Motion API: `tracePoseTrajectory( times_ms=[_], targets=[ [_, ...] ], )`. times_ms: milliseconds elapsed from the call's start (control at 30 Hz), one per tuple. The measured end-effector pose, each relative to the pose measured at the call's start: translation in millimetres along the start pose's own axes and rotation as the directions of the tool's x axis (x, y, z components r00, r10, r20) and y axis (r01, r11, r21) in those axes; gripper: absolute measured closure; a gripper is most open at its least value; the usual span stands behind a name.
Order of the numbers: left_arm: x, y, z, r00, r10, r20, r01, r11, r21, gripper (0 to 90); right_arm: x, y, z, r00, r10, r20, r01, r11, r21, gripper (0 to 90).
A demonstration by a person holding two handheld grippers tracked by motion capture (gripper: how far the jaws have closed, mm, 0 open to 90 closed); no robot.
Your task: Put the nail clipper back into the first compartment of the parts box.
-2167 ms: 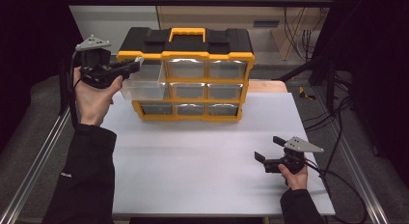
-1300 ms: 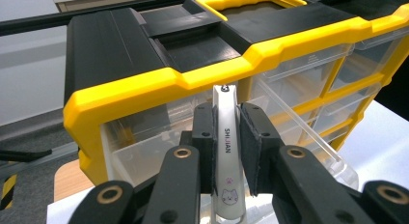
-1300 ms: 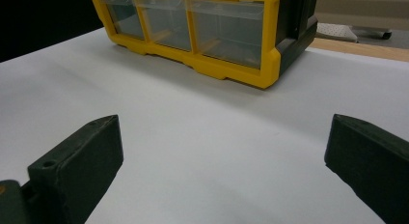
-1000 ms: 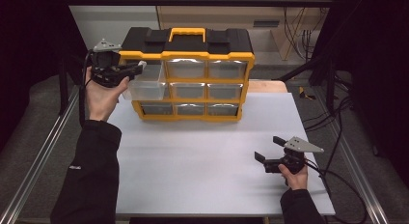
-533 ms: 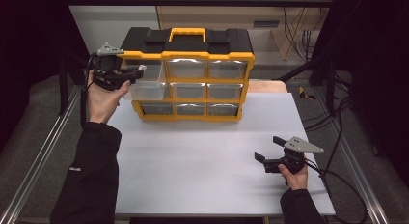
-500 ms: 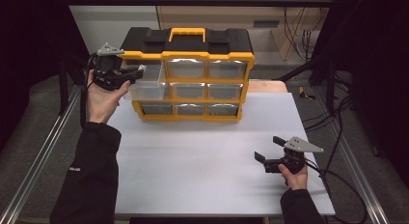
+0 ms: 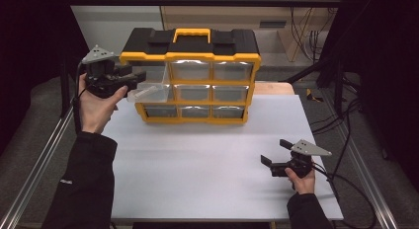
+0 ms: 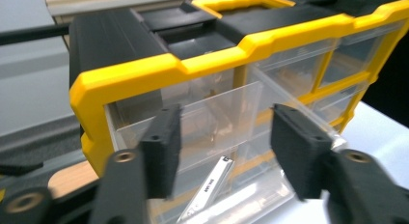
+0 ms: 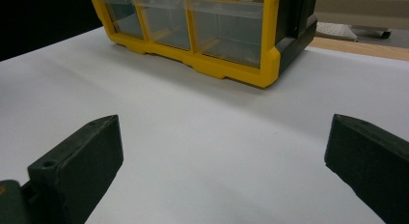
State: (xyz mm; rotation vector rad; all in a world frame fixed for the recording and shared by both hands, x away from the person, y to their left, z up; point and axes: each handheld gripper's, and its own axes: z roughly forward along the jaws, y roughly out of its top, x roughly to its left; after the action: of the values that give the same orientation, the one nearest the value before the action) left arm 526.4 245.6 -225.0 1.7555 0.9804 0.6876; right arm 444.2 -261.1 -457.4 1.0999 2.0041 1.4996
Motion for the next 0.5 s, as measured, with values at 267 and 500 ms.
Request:
tracePoseTrajectory(
  times_ms=[267, 500],
  targets=[
    [-2.0, -10.8, -23.6, 0.9979, 0.004, 0.064, 0.001, 0.9968, -0.08, 24.8, 0.1, 0.1, -0.2, 1.0, 0.002, 0.001, -0.002, 1.0, -0.001, 0.6],
    [-5.9, -32.2, -37.4, 0.9916, 0.014, 0.129, 0.0, 0.9938, -0.111, 16.2, 0.2, 0.0, -0.3, 1.0, 0.003, 0.003, -0.003, 1.0, -0.001, 0.6]
  ],
)
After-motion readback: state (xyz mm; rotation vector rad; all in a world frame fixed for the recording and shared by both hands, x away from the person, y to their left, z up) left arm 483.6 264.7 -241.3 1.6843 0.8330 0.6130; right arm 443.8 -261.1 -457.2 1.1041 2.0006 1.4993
